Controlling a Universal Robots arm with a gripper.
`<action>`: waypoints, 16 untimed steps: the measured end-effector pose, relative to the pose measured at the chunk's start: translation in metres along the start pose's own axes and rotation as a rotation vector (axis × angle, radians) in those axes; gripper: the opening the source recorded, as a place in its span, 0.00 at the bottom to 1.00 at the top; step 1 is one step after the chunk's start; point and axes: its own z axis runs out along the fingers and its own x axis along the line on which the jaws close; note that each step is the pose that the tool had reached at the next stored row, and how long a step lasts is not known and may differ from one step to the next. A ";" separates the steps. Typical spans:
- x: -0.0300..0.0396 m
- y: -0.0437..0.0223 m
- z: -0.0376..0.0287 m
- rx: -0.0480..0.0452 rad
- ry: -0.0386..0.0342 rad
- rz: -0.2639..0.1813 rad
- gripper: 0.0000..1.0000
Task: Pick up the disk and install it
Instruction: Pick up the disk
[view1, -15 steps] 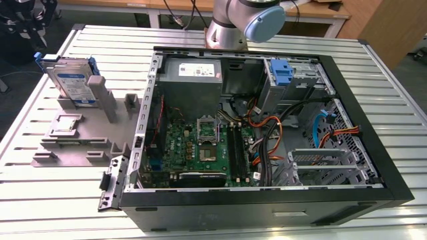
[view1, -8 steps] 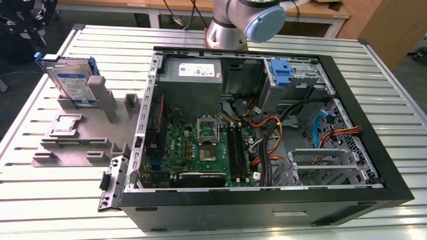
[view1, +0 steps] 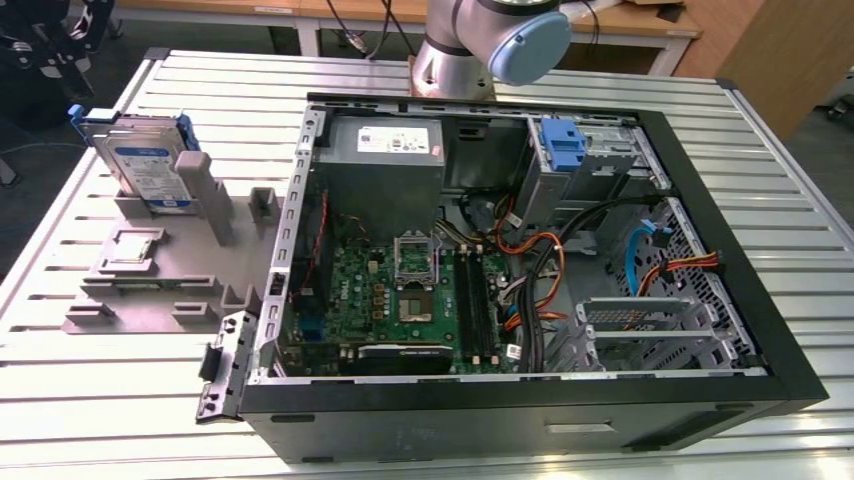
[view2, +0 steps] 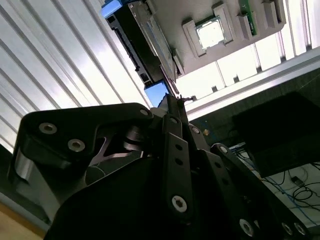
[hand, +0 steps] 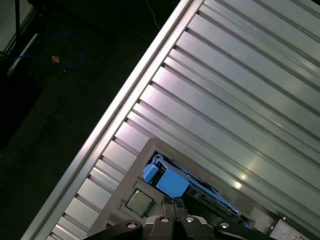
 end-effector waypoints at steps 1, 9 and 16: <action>0.0000 0.0000 0.0000 -0.0001 0.0003 -0.007 0.10; 0.0000 0.0000 0.0000 -0.0010 0.0030 -0.070 0.10; 0.0000 0.0000 0.0000 -0.0019 0.0053 -0.127 0.10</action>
